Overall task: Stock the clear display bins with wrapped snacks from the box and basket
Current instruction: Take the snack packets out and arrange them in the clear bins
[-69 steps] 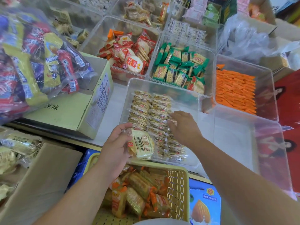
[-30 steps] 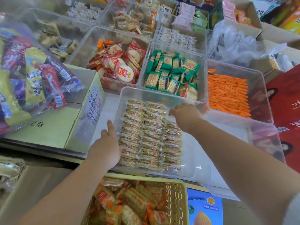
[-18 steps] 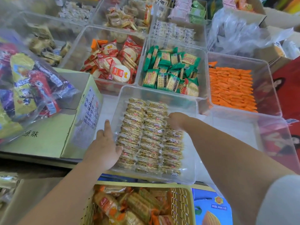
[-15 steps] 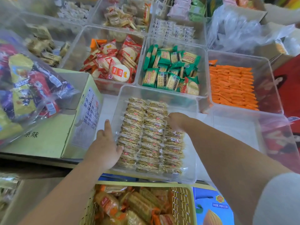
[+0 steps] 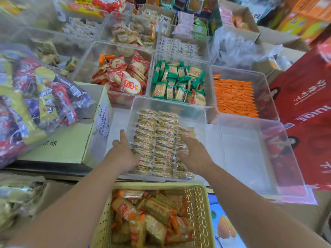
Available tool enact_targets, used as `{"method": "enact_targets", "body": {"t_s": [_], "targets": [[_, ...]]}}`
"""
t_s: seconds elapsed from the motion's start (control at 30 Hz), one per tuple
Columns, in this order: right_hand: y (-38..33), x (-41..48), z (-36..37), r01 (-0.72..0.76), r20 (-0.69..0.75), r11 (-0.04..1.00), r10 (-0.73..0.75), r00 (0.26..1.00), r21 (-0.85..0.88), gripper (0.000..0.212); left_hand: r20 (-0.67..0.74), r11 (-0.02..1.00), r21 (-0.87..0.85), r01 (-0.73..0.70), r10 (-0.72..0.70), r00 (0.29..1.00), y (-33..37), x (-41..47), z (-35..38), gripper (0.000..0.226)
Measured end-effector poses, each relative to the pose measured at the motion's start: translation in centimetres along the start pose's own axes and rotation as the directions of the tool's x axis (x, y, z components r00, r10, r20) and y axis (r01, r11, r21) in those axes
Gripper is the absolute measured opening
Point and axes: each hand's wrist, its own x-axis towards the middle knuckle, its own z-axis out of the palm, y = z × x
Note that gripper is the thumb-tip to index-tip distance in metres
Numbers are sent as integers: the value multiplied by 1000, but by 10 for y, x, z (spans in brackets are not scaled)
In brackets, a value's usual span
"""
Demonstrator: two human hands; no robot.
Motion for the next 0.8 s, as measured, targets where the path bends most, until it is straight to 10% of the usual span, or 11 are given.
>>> {"method": "enact_targets", "body": {"t_s": [0.13,0.27,0.4,0.8], "targets": [[-20,-60,3,4,17,999,-5,1000,37,56,17,998,26,-65,65,998,-5,-31,-19,105],[-54,-100,14,108,-20,991,-107,994,83,44,-230,949,-29,-313,299,926,-34,-99,-32,59],[-85,-125,37,287,-20,957,-286,958,47,41,-539,918,-136,-373,248,805,-82,-173,-34,36],[-215,-168,136,742,141,642,-766,627,191,36,-453,864,-81,498,-477,754,-250,-344,10,50]]}}
